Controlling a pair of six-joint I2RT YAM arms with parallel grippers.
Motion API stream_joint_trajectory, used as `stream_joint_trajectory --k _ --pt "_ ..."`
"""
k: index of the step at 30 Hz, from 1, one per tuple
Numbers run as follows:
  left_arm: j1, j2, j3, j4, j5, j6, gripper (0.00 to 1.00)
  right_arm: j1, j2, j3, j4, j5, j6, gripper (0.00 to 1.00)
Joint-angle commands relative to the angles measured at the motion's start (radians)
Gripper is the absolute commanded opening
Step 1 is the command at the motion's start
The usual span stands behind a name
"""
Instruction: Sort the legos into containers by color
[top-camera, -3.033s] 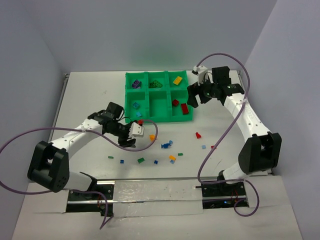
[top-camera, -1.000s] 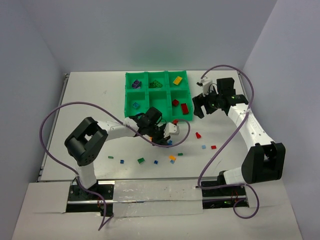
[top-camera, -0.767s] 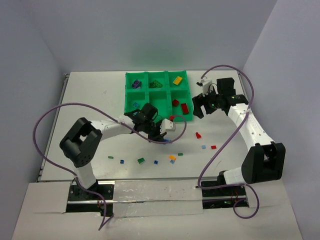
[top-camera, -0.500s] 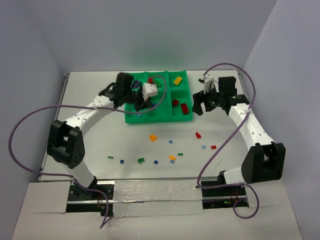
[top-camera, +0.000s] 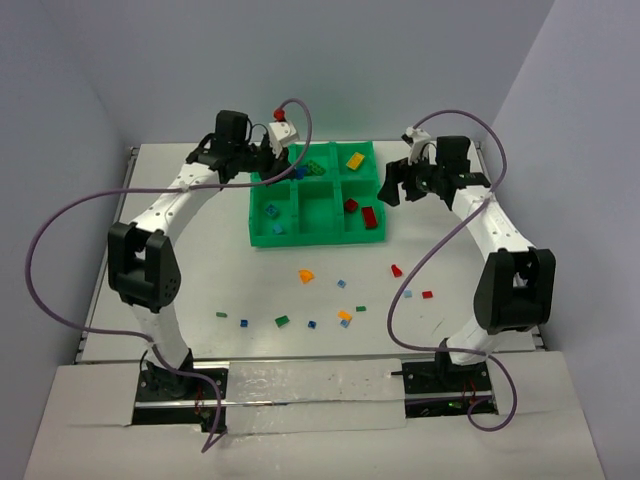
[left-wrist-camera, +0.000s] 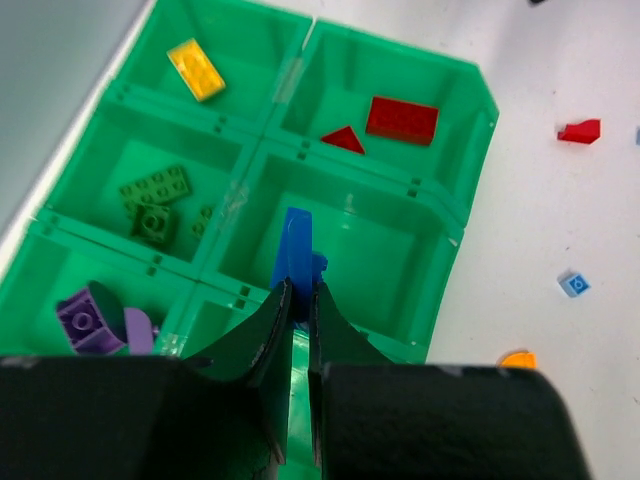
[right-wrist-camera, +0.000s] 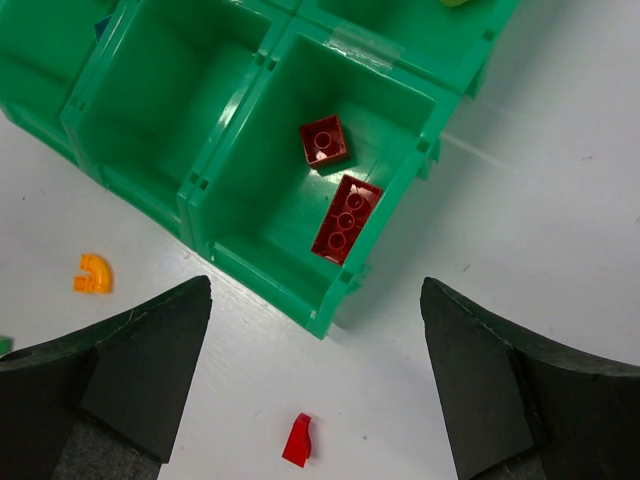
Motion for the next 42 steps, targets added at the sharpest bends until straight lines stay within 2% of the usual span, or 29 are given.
stream_joint_trajectory --k 1,11,17,21,31,38,39,42 --pt "-0.002 0.061 0.071 -0.032 0.040 0.001 0.00 -0.015 0.044 0.082 0.037 -0.046 -0.016 0.92" --pt "-0.023 0.207 0.154 -0.127 0.025 0.101 0.00 -0.028 0.150 0.210 -0.037 -0.050 -0.044 0.93" --pt "-0.054 0.259 0.192 -0.157 0.003 0.149 0.02 -0.031 0.167 0.227 -0.073 -0.043 -0.066 0.93" --pt "-0.061 0.279 0.198 -0.172 -0.012 0.169 0.02 -0.061 0.167 0.250 -0.150 -0.050 -0.144 0.93" --pt "-0.076 0.315 0.208 -0.223 -0.029 0.222 0.06 -0.081 0.094 0.168 -0.286 -0.046 -0.251 0.90" --pt "-0.085 0.330 0.213 -0.232 -0.052 0.232 0.22 -0.080 0.056 0.114 -0.390 -0.049 -0.402 0.89" --pt "-0.084 0.329 0.210 -0.235 -0.053 0.234 0.29 -0.081 0.054 0.108 -0.396 -0.045 -0.415 0.89" --pt "-0.085 0.325 0.201 -0.238 -0.056 0.241 0.39 -0.081 0.048 0.097 -0.399 -0.042 -0.433 0.88"
